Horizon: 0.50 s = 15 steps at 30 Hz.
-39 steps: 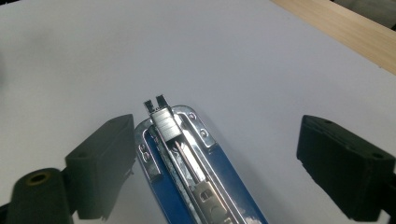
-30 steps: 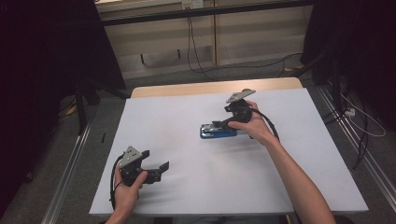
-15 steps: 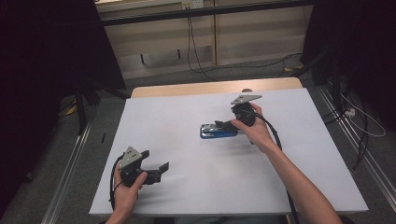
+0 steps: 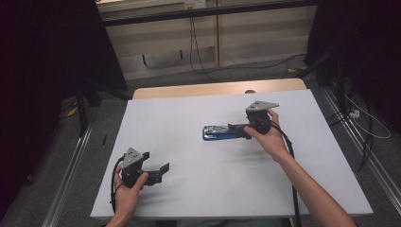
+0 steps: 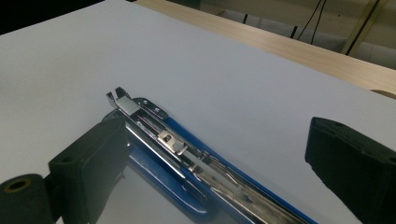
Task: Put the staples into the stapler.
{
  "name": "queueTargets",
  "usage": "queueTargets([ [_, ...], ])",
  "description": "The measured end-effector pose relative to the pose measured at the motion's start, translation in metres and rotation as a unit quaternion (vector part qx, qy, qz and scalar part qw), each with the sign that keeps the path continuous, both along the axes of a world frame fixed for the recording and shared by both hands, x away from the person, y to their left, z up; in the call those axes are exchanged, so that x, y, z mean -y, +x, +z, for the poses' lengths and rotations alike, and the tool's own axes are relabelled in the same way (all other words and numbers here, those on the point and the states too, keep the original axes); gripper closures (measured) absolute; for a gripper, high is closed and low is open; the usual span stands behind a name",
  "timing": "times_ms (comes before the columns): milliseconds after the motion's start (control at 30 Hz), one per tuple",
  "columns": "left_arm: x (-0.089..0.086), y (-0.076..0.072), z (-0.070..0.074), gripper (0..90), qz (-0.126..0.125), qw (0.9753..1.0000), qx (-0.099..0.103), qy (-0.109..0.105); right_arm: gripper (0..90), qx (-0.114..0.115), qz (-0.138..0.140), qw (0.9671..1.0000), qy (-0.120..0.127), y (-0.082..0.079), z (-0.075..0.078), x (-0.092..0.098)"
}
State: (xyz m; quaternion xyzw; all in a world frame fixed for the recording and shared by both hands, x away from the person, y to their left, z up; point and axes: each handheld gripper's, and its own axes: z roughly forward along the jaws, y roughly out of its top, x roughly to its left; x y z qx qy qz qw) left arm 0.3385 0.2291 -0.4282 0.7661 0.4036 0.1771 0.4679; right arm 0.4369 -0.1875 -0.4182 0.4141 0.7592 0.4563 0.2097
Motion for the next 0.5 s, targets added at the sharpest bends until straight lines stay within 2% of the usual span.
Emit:
queueTargets([
  [200, 0.002, -0.001, 0.001, 6.4, -0.003, 1.0000, 0.002, -0.005, 4.8, 0.010, -0.012, 0.9998, 0.008, -0.012, -0.004, 0.006],
  [400, 0.003, -0.001, 0.000, 6.9, -0.007, 1.0000, -0.002, 0.001, 4.6, 0.017, -0.014, 0.9997, 0.008, -0.022, -0.006, 0.010],
  [500, 0.003, -0.001, 0.001, 6.9, -0.010, 0.9999, 0.000, 0.001, 3.7, 0.021, -0.024, 0.9994, 0.011, -0.026, -0.007, 0.014],
])
